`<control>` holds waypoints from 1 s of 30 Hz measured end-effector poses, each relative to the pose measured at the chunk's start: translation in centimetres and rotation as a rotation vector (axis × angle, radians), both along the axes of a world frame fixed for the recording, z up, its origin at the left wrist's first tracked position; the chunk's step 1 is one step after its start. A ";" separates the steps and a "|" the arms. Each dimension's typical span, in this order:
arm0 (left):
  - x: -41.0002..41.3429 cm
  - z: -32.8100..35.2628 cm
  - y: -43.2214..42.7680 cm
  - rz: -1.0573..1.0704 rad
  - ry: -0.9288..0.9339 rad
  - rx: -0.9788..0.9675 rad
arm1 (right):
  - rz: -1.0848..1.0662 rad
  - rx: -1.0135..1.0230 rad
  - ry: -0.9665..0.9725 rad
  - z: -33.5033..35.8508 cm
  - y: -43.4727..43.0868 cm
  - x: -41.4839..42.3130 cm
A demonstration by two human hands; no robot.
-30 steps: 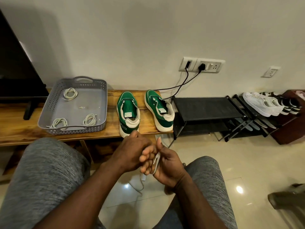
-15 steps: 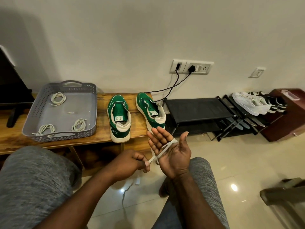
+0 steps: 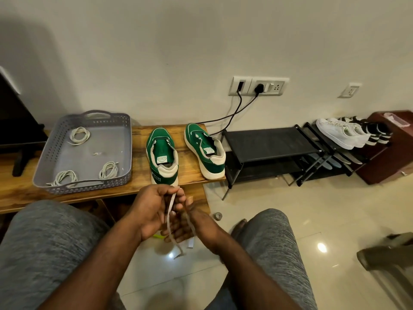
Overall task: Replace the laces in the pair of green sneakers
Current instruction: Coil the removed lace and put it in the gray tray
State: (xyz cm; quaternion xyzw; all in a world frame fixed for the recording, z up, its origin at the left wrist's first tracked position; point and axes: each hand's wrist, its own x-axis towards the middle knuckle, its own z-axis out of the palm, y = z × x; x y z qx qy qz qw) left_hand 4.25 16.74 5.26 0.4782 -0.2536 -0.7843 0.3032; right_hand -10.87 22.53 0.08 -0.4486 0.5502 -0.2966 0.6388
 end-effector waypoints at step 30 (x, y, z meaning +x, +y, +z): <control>0.7 -1.2 0.1 -0.512 -0.317 -0.670 | 0.095 -0.008 -0.617 2.1 1.1 -0.5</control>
